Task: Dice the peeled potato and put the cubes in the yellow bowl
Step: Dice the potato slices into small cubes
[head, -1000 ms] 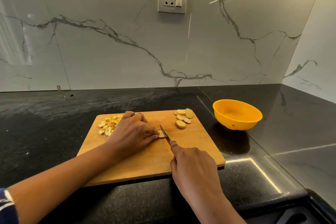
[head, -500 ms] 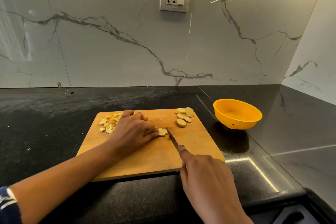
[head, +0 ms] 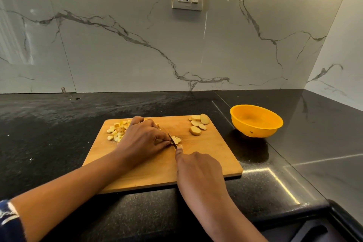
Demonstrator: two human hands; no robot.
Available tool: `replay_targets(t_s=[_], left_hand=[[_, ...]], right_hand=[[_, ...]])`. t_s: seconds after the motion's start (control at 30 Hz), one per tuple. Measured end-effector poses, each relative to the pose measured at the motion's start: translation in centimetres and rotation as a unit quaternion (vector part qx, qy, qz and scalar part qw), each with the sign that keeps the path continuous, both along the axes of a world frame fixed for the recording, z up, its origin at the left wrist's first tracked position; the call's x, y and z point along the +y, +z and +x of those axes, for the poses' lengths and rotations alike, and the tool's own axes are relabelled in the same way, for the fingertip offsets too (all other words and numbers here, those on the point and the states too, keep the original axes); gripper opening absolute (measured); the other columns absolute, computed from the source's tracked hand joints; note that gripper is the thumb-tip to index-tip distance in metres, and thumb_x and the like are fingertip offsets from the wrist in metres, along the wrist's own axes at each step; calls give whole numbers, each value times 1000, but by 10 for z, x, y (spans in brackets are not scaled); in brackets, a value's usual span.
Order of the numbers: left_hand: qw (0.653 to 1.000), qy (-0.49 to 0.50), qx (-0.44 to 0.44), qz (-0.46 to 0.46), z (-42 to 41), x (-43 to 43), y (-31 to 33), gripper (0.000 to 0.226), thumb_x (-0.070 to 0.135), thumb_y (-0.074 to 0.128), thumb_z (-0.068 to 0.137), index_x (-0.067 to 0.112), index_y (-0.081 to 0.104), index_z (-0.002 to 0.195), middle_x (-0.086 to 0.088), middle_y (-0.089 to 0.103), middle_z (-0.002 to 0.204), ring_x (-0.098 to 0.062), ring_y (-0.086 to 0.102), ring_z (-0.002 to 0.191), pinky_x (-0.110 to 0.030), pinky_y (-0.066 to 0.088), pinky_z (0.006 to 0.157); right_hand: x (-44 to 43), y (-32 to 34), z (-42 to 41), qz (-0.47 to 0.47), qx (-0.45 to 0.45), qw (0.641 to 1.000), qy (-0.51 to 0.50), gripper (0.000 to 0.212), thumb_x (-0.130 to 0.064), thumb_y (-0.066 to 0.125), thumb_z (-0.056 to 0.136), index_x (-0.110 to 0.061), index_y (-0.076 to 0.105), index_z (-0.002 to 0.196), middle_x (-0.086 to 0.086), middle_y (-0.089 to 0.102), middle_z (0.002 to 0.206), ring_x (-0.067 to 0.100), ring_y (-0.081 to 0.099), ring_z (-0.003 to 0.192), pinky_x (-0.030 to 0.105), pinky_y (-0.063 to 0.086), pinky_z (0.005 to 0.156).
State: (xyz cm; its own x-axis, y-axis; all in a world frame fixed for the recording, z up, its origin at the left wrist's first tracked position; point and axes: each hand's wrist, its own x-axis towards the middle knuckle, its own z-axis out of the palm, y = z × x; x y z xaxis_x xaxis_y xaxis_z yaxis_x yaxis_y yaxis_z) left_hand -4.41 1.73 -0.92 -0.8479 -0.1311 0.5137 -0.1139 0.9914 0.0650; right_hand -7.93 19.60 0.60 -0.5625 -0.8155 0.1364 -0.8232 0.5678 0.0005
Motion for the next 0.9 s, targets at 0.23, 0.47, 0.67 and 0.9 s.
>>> replay_targets(t_s=[0.23,0.47,0.67,0.9], left_hand=[[1000,17,-3,-1,0,0,1,25,45,57,89,32,70,107,6,66,103,-9,55,101,-26,21,92],[997,26,-66,28,-2,-5,8,58,71,39,79,38,54,126,9,59,122,-7,48,114,-27,25,99],[989,-37,-141,-7,-29,10,10,34,51,48,92,33,57,119,12,58,124,-5,49,115,-29,27,105],[993,68,-94,-36,-10,-32,26,18,41,56,90,32,64,103,13,65,102,-4,55,96,-32,26,105]], right_hand=[[52,5,7,-53,-32,997,35,51,-30,35,102,-32,18,150,-2,60,102,19,53,84,27,43,62],[48,17,-28,-207,19,977,-55,47,-35,37,101,-38,27,147,-11,63,91,6,53,73,18,34,55],[1,5,-64,-283,-6,956,-72,47,-31,43,100,-34,34,146,-6,69,101,9,61,85,22,44,65],[-4,-2,-78,-291,-18,954,-62,45,-31,43,100,-34,36,145,-3,69,107,14,63,94,27,47,75]])
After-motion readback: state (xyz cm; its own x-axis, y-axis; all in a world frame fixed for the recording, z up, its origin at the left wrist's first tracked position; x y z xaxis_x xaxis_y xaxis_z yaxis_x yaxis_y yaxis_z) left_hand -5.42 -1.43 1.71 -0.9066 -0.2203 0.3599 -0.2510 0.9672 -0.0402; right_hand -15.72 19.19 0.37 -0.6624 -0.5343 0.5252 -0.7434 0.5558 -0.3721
